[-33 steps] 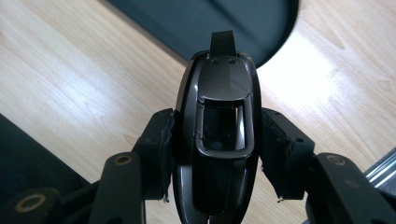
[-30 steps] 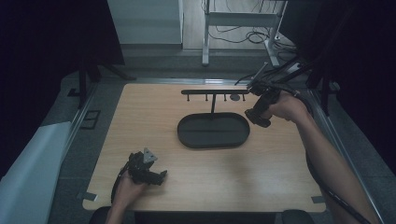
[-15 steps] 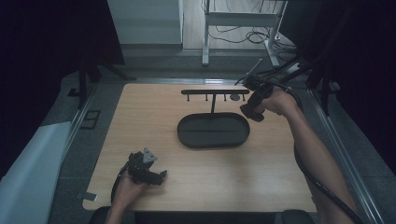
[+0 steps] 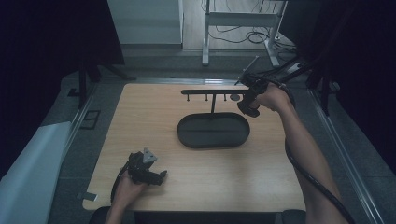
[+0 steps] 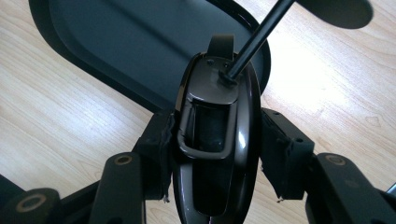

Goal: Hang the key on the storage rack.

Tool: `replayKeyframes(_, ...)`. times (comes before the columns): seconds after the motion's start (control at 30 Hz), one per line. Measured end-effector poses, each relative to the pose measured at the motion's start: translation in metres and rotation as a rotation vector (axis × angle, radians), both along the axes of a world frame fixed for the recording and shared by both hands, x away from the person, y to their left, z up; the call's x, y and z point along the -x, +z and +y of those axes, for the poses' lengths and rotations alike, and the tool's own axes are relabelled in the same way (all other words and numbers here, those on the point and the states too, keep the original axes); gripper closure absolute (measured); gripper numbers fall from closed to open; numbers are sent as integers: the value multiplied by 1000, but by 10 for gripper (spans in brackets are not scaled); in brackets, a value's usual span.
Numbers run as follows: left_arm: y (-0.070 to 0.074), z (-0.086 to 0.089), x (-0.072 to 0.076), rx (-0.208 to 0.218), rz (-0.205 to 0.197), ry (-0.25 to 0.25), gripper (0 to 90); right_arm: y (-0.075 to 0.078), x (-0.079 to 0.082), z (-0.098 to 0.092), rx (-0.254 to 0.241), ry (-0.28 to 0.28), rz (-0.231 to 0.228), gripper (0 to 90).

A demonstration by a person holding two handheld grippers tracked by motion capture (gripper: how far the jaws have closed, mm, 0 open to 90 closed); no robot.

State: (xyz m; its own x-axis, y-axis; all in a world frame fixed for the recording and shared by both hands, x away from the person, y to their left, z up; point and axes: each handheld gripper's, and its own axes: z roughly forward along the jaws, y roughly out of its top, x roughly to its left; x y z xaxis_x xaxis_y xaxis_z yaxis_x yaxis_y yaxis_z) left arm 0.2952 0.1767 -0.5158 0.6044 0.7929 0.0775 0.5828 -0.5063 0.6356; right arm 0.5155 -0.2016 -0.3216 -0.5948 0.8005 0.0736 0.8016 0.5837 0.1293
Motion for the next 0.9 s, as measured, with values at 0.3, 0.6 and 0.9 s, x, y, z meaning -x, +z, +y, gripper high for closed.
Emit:
replayKeyframes(0.3,0,0,0,2,0,-1,0,0,-5,-3,8,-21,-15,486)
replayKeyframes(0.6,0,-1,0,2,-1,-2,0,-1,-9,-3,0,-43,-28,487)
replayKeyframes(0.9,0,0,0,3,-1,-2,0,0,-15,6,-6,-49,-34,488)
